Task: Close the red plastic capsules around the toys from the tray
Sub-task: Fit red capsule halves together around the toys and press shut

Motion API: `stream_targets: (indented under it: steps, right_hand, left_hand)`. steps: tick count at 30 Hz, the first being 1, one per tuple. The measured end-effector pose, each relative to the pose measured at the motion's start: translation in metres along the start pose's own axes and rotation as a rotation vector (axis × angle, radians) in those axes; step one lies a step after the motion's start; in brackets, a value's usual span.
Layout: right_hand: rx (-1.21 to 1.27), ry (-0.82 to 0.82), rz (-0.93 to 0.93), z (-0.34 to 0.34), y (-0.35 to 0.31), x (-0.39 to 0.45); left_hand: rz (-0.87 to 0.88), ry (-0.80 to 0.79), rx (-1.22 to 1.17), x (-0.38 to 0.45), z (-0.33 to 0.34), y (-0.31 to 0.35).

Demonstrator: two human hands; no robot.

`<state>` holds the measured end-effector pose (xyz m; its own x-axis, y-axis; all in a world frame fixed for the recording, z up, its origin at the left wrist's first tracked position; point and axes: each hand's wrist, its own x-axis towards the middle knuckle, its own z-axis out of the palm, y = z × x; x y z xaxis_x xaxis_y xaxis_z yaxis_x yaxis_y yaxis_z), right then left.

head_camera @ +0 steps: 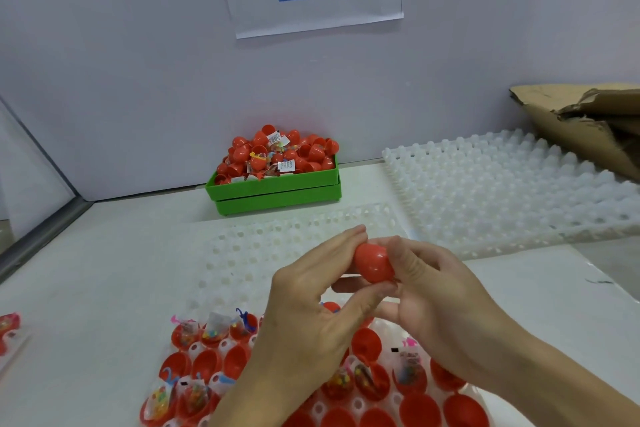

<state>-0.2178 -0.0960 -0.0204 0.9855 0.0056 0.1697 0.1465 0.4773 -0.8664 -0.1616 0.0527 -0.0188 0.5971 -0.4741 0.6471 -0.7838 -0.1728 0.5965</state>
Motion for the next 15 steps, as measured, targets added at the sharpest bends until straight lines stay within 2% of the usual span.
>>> stream_targets:
  steps: [4, 9, 11, 15]
  right_hand:
    - [-0.027, -0.012, -0.015, 0.0011, -0.0006, -0.0018]
    - [-0.045, 0.047, -0.012, -0.0027, -0.0021, -0.0018]
    - [-0.080, 0.030, -0.011, -0.0034, -0.0049, -0.0015]
    - [-0.155, 0.028, -0.030, -0.0044, -0.0038, -0.0010]
  left_hand:
    - [-0.068, -0.016, -0.009, 0.0007, -0.0027, -0.0017]
    - [-0.330, -0.147, -0.426, 0.0001, -0.0038, 0.0024]
    - [-0.359, -0.140, -0.517, 0.0010, -0.0049, 0.0033]
    - [-0.363, -0.052, -0.497, 0.0014, -0.0007, 0.0047]
